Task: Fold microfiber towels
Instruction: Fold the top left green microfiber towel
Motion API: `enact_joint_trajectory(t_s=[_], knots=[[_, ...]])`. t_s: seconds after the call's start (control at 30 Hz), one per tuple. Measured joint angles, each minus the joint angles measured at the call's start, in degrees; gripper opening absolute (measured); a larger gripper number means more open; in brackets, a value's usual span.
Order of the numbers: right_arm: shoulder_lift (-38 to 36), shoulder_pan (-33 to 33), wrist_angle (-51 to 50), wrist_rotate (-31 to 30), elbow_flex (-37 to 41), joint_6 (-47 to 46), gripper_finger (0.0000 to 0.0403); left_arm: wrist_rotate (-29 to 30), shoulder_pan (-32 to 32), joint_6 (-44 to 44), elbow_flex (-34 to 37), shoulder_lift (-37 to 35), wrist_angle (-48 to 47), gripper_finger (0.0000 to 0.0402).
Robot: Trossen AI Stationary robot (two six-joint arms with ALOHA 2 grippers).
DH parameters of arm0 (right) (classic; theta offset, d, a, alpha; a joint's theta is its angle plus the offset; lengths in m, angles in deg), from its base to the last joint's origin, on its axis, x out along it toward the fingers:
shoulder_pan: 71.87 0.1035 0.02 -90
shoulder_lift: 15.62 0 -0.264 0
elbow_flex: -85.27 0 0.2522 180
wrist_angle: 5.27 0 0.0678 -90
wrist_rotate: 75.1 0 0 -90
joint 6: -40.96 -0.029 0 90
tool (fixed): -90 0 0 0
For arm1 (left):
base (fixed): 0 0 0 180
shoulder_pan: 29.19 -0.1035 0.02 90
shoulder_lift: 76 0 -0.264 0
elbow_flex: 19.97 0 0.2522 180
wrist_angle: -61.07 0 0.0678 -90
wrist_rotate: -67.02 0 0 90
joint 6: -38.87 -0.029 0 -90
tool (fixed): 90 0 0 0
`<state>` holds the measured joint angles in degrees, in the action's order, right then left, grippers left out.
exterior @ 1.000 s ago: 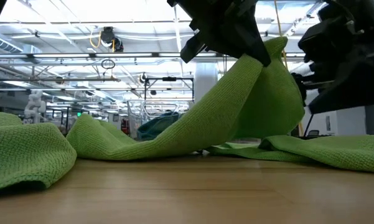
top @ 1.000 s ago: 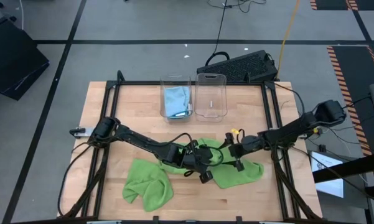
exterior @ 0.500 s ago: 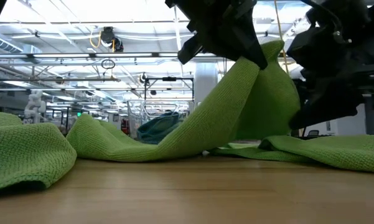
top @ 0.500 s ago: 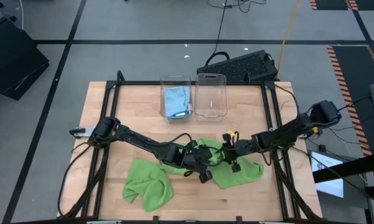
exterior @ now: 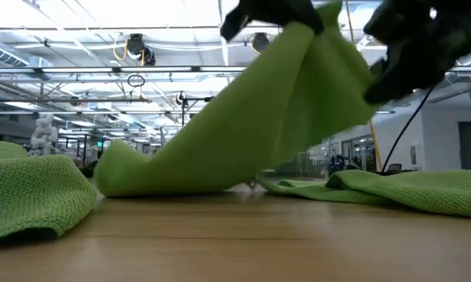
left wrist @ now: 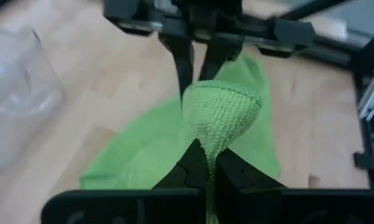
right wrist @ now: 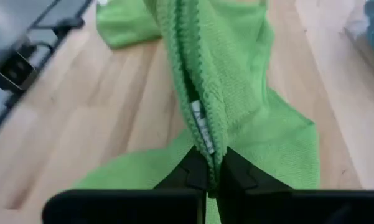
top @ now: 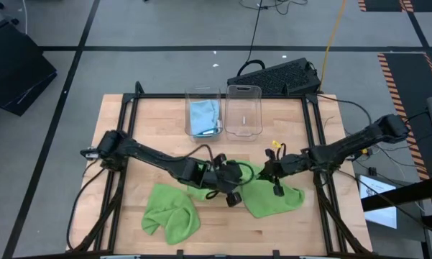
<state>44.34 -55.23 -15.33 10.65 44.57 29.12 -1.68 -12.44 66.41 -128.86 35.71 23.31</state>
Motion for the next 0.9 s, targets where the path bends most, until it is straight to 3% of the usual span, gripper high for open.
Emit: enact_joint_trajectory(t_s=[0.1, 0.3, 0.5, 0.67, 0.9], knots=[[-2.6, 0.0, -7.4, -0.1, -6.1, -2.2, 0.0005, -0.2, -0.8, -2.4, 0.0, -2.5, 0.0, 0.0004], [-1.0, 0.0, -31.4, -0.2, -26.7, -12.2, 0.0003, -0.5, -1.8, -6.2, 0.0, -7.9, 0.6, 0.0008], [2.5, 0.0, -42.8, 0.1, -43.8, -19.2, 0.0003, -5.3, -2.5, -9.2, 0.0, -12.3, 2.0, 0.0007], [5.0, -1.4, -49.7, -1.8, -52.5, -20.6, 0.0003, -5.3, -4.5, -13.6, 0.0, -16.1, 2.9, 0.0006], [6.1, -7.7, -53.0, -6.2, -57.0, -17.7, 0.0002, -6.1, -11.5, -19.5, 0.0, -17.6, 4.7, 0.001]])
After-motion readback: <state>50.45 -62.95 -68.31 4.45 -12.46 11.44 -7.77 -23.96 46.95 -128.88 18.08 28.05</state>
